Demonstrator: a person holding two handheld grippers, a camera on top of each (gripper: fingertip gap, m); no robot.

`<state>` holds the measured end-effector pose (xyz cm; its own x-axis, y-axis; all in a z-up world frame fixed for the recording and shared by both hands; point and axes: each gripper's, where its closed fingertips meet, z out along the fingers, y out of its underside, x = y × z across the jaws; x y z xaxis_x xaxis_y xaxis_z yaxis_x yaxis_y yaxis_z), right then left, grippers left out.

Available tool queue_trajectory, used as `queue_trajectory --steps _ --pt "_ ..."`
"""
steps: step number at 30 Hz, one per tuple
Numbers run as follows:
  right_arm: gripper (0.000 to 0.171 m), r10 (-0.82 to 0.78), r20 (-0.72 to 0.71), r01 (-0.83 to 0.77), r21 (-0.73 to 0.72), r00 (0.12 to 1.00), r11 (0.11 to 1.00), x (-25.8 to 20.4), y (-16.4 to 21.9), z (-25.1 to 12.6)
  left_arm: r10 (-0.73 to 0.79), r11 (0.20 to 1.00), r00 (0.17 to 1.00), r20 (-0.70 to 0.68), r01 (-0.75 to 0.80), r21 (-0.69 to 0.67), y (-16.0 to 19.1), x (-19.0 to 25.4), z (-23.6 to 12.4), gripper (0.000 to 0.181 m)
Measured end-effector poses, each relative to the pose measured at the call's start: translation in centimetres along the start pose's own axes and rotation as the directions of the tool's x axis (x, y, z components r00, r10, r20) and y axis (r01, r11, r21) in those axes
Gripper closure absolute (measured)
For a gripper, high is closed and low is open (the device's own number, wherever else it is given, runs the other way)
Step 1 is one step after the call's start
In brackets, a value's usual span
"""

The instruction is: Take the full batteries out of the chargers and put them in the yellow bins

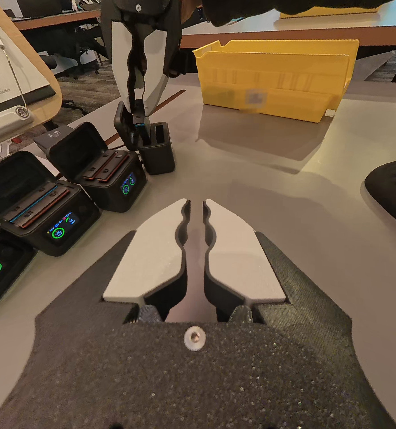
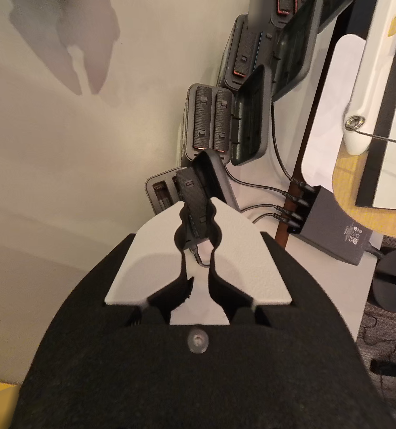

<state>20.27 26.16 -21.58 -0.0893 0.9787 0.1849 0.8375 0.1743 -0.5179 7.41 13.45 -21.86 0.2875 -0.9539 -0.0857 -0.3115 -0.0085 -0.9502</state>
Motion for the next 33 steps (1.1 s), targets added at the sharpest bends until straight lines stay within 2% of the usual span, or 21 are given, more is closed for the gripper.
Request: queue_trajectory --steps 11,25,30,33 --pt "0.156 0.002 0.007 -0.003 0.035 1.000 0.999 -0.5 -0.8 0.4 0.000 1.000 1.000 -0.007 0.000 -0.016 0.4 0.1 0.2 0.172" --pt "0.153 -0.013 -0.018 0.011 -0.152 1.000 0.988 -0.7 0.8 1.1 0.006 1.000 1.000 -0.008 -0.006 -0.016 0.4 0.2 0.2 0.172" --pt "0.153 0.016 -0.026 -0.020 -0.159 1.000 0.987 -0.9 0.3 0.6 0.014 1.000 1.000 -0.011 -0.014 -0.018 0.4 0.4 0.1 0.172" --pt "0.153 -0.021 -0.040 0.013 -0.191 0.999 0.981 -1.0 0.1 0.3 0.014 1.000 1.000 -0.015 -0.015 -0.021 0.5 0.4 0.2 0.172"
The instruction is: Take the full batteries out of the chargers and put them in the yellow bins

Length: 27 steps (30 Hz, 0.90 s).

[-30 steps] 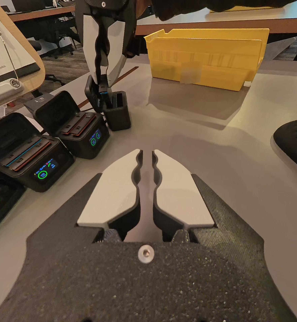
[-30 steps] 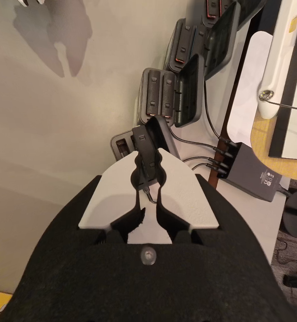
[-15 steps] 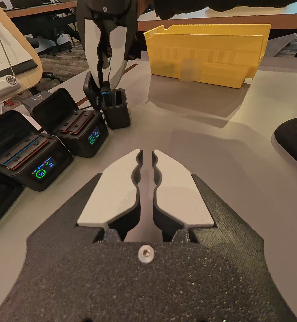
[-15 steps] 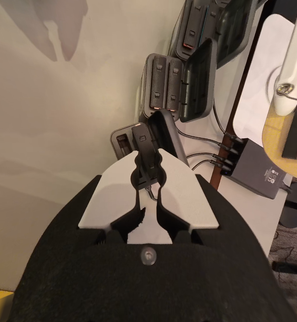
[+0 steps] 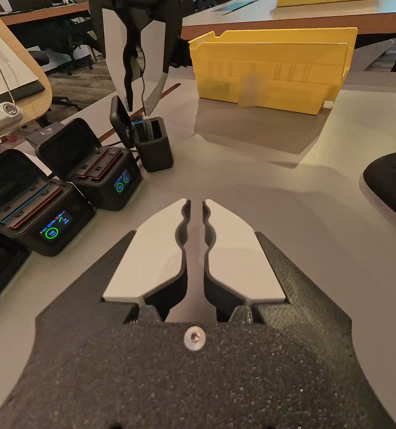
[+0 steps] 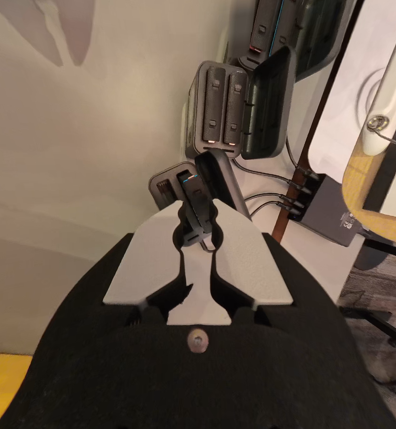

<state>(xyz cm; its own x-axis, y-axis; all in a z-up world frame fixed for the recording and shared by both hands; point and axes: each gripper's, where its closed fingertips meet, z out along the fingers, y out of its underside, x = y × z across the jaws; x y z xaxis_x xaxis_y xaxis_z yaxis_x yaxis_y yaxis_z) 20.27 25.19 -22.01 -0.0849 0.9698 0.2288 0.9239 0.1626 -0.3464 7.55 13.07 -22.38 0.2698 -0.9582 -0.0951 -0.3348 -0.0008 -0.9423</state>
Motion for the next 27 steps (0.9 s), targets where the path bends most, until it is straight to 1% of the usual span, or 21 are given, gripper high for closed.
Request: queue_trajectory --steps 8,10,12,17,20,22,24,27 --pt "0.148 -0.098 -0.006 0.095 -0.164 0.995 0.982 0.2 0.7 0.7 0.005 1.000 1.000 -0.006 -0.005 -0.007 0.1 0.2 0.1 0.172" --pt "0.154 -0.140 0.001 0.137 -0.210 0.990 0.968 0.4 1.0 1.2 0.009 1.000 1.000 -0.006 -0.009 -0.009 0.1 0.2 0.1 0.172" --pt "0.156 -0.185 0.017 0.184 -0.256 0.983 0.949 0.5 1.0 1.1 0.010 1.000 1.000 -0.004 -0.010 -0.007 0.1 0.2 0.0 0.172" --pt "0.157 -0.322 0.055 0.312 -0.446 0.945 0.839 0.9 0.9 0.1 0.009 1.000 1.000 -0.009 -0.009 -0.008 0.1 0.2 0.0 0.172" --pt "0.157 -0.370 0.085 0.356 -0.531 0.925 0.769 0.8 0.9 0.6 0.014 1.000 1.000 -0.011 -0.014 -0.009 0.1 0.3 0.0 0.172" --pt "0.157 -0.392 0.100 0.377 -0.561 0.915 0.737 0.6 0.9 1.1 0.018 1.000 1.000 -0.010 -0.018 -0.007 0.0 0.3 -0.1 0.172" --pt "0.157 -0.394 0.107 0.380 -0.578 0.913 0.723 0.6 1.0 1.4 0.021 1.000 1.000 -0.009 -0.021 -0.005 -0.1 0.4 -0.1 0.172" --pt "0.156 -0.375 0.099 0.361 -0.570 0.922 0.738 0.6 1.2 1.6 0.024 1.000 1.000 -0.009 -0.024 -0.003 -0.1 0.4 -0.2 0.172"
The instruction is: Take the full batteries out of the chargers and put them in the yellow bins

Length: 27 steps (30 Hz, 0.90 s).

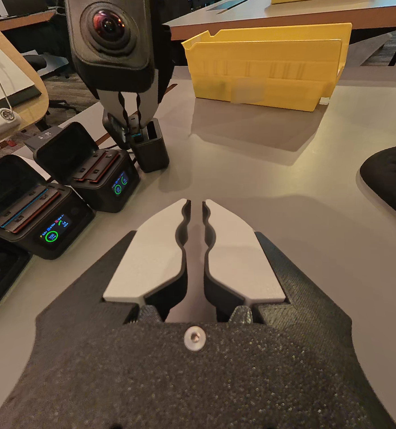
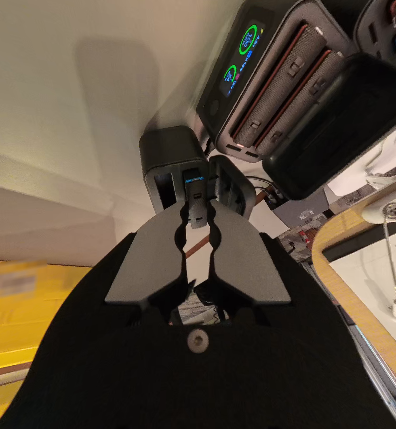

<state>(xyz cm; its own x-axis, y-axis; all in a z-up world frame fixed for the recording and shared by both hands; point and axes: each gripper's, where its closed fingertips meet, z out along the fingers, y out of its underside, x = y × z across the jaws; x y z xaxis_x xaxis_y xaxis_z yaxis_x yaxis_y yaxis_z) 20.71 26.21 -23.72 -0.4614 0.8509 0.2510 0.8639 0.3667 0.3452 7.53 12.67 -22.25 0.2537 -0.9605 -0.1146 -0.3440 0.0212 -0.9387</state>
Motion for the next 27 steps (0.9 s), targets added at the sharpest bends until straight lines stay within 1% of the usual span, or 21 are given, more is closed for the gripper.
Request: queue_trajectory --steps 1,4,5,6,7,8,10,12,14,16,18,20,27 --pt "0.156 0.008 -0.006 -0.008 0.006 1.000 1.000 0.0 0.1 0.1 0.001 1.000 1.000 0.000 -0.001 0.000 0.0 0.0 0.0 0.172" --pt "0.148 0.077 -0.007 -0.076 0.057 0.997 0.995 -0.1 0.3 -0.2 0.003 1.000 1.000 -0.004 -0.003 -0.003 0.0 0.1 0.0 0.172" --pt "0.148 0.122 -0.011 -0.120 0.096 0.992 0.988 0.0 0.4 -0.7 0.004 1.000 1.000 -0.004 -0.004 -0.003 0.1 0.1 0.0 0.172" --pt "0.152 0.188 -0.011 -0.184 0.158 0.982 0.970 0.3 0.4 -1.3 0.006 1.000 1.000 -0.004 -0.006 -0.003 0.0 0.1 0.0 0.172" --pt "0.158 0.277 0.001 -0.269 0.239 0.961 0.933 0.6 0.3 -1.9 0.007 1.000 1.000 -0.004 -0.007 -0.002 0.0 0.2 0.0 0.172" --pt "0.164 0.377 0.029 -0.366 0.322 0.926 0.873 0.9 0.1 -2.4 0.007 1.000 1.000 -0.005 -0.007 -0.001 0.0 0.2 0.0 0.172" --pt "0.171 0.563 0.114 -0.551 0.430 0.819 0.715 1.4 0.1 -2.7 0.005 1.000 1.000 -0.009 -0.005 0.000 -0.1 0.3 0.0 0.172" --pt "0.171 0.670 0.206 -0.679 0.443 0.713 0.586 1.0 0.4 -2.0 0.005 1.000 1.000 -0.016 -0.005 -0.002 0.0 0.4 0.0 0.172" --pt "0.171 0.735 0.222 -0.742 0.422 0.641 0.520 0.8 0.9 -0.9 0.008 1.000 1.000 -0.020 -0.008 -0.003 0.0 0.6 0.1 0.172" --pt "0.171 0.771 0.231 -0.776 0.415 0.594 0.474 0.7 1.1 -0.2 0.009 1.000 1.000 -0.019 -0.009 0.000 -0.1 0.6 0.1 0.172" --pt "0.171 0.782 0.255 -0.792 0.428 0.568 0.436 0.8 0.7 -0.1 0.009 1.000 1.000 -0.016 -0.009 0.002 -0.1 0.6 0.0 0.172" --pt "0.171 0.783 0.269 -0.797 0.432 0.561 0.423 0.8 0.4 -0.2 0.008 1.000 1.000 -0.011 -0.008 0.003 -0.2 0.5 0.0 0.172" --pt "0.171 0.774 0.240 -0.787 0.398 0.586 0.471 0.7 0.1 0.2 0.008 1.000 1.000 -0.007 -0.008 0.002 -0.1 0.4 0.0 0.173"
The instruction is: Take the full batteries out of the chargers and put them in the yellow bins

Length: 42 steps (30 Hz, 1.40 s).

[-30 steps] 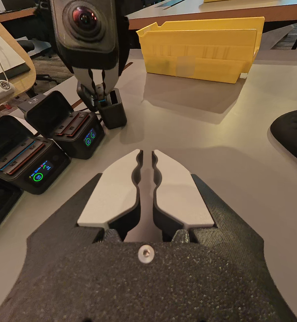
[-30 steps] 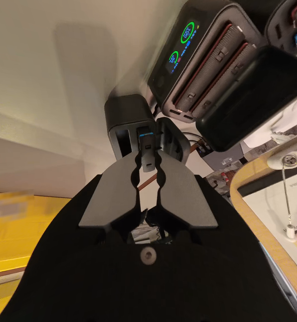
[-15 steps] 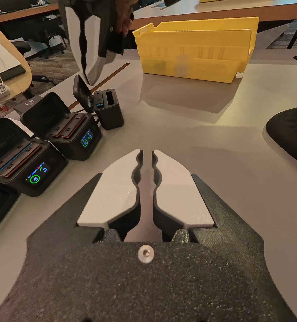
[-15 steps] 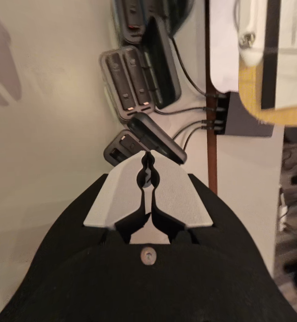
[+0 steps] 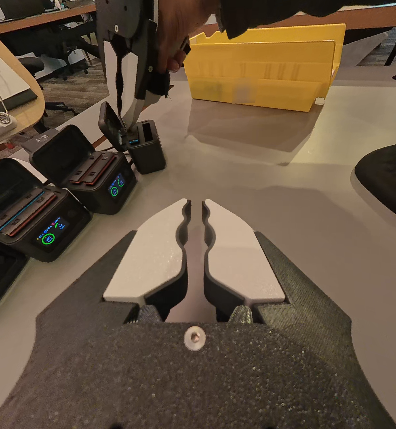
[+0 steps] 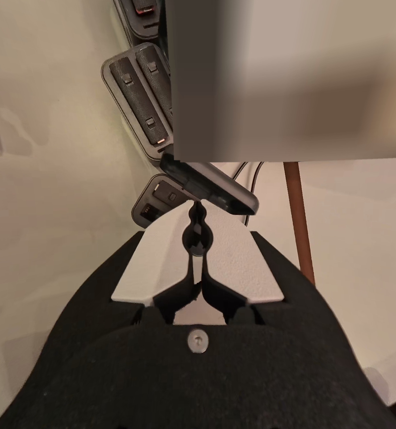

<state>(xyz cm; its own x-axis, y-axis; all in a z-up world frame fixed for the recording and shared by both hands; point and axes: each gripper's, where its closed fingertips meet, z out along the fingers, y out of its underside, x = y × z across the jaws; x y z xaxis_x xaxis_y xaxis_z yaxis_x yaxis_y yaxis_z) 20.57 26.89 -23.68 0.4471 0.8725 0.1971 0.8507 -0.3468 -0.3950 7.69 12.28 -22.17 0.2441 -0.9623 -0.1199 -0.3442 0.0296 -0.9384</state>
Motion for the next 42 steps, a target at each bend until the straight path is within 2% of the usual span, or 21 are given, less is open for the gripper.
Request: queue_trajectory --steps 10,13,14,15,17,19,21,24,28,31,34,38,42 --pt "0.171 -0.233 -0.160 0.226 -0.063 0.959 0.972 0.0 0.0 0.0 0.003 1.000 1.000 0.008 -0.003 -0.005 0.1 -0.2 0.1 0.173" --pt "0.171 -0.237 -0.200 0.223 -0.091 0.951 0.971 0.1 0.0 -0.1 0.004 1.000 1.000 0.023 -0.004 -0.001 0.0 -0.5 -0.1 0.173" --pt "0.171 -0.205 -0.232 0.193 -0.072 0.951 0.979 0.2 -0.3 -0.3 0.003 1.000 0.999 0.036 -0.003 0.004 -0.2 -0.7 -0.2 0.173" --pt "0.171 -0.146 -0.259 0.156 0.018 0.955 0.988 -0.1 -1.3 -0.9 -0.003 1.000 0.999 0.048 0.003 0.011 -0.3 -1.0 -0.4 0.174" --pt "0.171 0.063 -0.284 0.026 0.299 0.957 0.954 -0.6 -4.0 -4.1 -0.020 0.999 0.997 0.077 0.018 0.029 -0.8 -1.7 -0.9 0.176" --pt "0.171 0.323 -0.255 -0.121 0.585 0.911 0.802 -1.0 -5.6 -8.7 -0.030 0.999 0.993 0.115 0.024 0.049 -1.3 -2.6 -1.4 0.178" --pt "0.171 0.500 -0.205 -0.209 0.729 0.842 0.652 -2.5 -4.7 -11.7 -0.047 0.997 0.986 0.158 0.037 0.069 -1.9 -3.6 -2.1 0.180" --pt "0.171 0.637 -0.165 -0.290 0.786 0.753 0.547 -6.4 -1.7 -12.2 -0.065 0.993 0.974 0.217 0.042 0.108 -2.9 -5.0 -3.5 0.181" --pt "0.171 0.746 -0.159 -0.370 0.789 0.647 0.490 -11.3 2.4 -11.2 -0.101 0.983 0.948 0.301 0.049 0.178 -4.4 -7.0 -6.0 0.181" --pt "0.171 0.803 -0.134 -0.417 0.799 0.580 0.434 -13.5 4.0 -10.5 -0.137 0.971 0.923 0.361 0.052 0.235 -5.4 -8.7 -8.6 0.181" --pt "0.171 0.795 -0.192 -0.371 0.805 0.575 0.463 -13.8 4.5 -10.0 -0.172 0.956 0.896 0.409 0.051 0.289 -6.3 -10.2 -11.4 0.181" --pt "0.171 0.797 -0.169 -0.385 0.805 0.581 0.451 -13.7 4.7 -9.7 -0.168 0.950 0.843 0.511 -0.001 0.314 -6.9 -12.1 -16.3 0.181" --pt "0.171 0.808 -0.160 -0.390 0.812 0.567 0.434 -13.5 5.1 -9.9 -0.082 0.972 0.736 0.672 -0.089 0.217 -5.7 -14.9 -23.9 0.180"
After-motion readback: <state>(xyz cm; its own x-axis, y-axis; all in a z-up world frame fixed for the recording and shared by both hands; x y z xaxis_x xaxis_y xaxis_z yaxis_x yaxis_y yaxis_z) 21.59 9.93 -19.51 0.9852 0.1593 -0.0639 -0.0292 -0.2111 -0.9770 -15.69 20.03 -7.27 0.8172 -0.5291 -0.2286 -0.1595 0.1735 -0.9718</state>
